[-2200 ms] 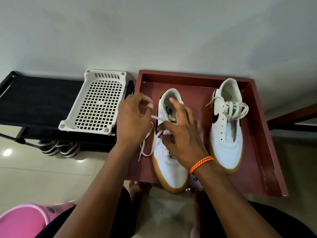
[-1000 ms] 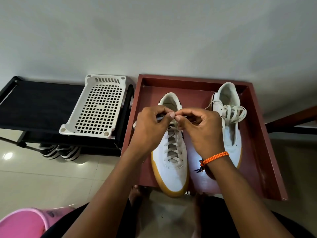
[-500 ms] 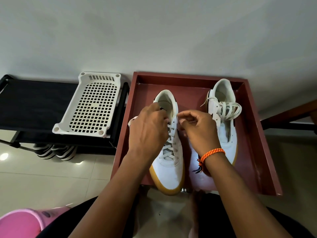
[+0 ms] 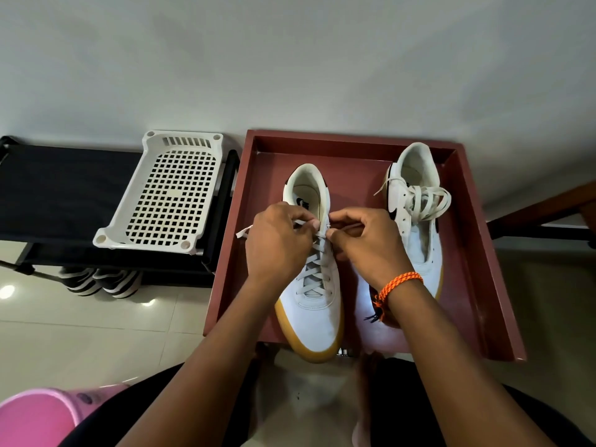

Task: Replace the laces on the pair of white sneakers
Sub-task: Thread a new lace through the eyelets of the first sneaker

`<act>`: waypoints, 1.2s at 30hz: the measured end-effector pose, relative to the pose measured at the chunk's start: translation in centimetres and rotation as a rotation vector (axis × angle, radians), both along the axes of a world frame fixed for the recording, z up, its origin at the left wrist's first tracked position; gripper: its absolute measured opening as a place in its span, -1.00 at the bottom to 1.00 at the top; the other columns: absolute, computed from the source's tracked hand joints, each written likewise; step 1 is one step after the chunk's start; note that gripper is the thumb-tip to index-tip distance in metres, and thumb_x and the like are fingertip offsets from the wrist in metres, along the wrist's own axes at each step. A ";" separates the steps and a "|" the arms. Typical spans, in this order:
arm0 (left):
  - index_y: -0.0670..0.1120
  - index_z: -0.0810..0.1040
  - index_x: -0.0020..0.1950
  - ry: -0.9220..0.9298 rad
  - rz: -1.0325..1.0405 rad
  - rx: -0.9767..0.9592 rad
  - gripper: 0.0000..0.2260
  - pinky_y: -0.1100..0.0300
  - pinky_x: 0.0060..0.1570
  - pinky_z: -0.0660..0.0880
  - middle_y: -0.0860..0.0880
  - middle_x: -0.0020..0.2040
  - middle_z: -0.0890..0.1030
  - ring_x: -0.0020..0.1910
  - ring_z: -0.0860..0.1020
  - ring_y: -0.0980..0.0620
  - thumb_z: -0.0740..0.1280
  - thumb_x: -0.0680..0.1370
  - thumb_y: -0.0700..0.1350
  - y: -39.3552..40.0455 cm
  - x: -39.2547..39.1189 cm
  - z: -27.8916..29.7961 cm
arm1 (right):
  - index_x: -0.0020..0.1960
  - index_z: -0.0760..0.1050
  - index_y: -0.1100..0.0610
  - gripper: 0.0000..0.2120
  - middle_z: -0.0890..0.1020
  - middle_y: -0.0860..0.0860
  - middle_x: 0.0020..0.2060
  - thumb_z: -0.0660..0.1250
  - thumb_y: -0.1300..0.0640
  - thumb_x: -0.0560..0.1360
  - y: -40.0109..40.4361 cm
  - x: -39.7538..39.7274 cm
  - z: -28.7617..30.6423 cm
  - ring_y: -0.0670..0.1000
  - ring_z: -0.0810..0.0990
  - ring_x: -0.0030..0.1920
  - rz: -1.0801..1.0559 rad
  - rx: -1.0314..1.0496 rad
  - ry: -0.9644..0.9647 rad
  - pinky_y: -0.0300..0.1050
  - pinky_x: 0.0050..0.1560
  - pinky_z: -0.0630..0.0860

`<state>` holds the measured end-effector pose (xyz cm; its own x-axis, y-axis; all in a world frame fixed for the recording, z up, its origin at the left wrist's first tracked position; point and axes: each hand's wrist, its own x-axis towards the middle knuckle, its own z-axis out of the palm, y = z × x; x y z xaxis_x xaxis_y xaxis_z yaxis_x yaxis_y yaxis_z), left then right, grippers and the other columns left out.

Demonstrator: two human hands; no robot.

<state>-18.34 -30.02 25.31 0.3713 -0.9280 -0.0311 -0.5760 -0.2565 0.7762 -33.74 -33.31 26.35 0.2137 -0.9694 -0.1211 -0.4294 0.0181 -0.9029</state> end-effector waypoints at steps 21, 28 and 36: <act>0.09 0.73 0.00 0.006 -0.197 0.082 -0.81 -0.06 -0.04 0.68 0.16 -0.12 0.74 -0.11 0.71 0.14 0.58 0.50 0.15 0.2 1.6 0.6 | -0.15 0.68 0.21 -0.78 0.60 0.14 -0.34 0.36 0.37 0.62 -0.4 0.2 1.6 0.01 0.55 -0.37 -0.066 0.295 -0.350 -0.16 -0.34 0.60; 0.15 0.70 0.00 -0.040 -0.171 0.117 -0.76 -0.08 -0.02 0.67 0.17 -0.11 0.71 -0.06 0.70 0.05 0.47 0.44 0.24 0.2 1.2 0.3 | 0.00 0.57 0.19 -0.93 0.51 0.03 -0.15 0.32 0.21 0.60 0.0 -0.6 5.2 -0.08 0.44 -0.23 0.433 0.427 -1.230 -0.24 -0.23 0.42; 0.14 0.73 0.06 -0.303 -0.171 -0.022 -0.68 -0.07 0.08 0.52 0.11 -0.01 0.48 0.13 0.46 0.00 0.54 0.45 0.31 0.6 1.5 0.4 | -0.11 0.50 0.10 -0.75 0.50 -0.10 -0.42 0.19 0.15 0.73 -1.4 -1.8 2.8 -0.12 0.34 -0.50 -0.034 0.286 -0.411 -0.26 -0.49 0.33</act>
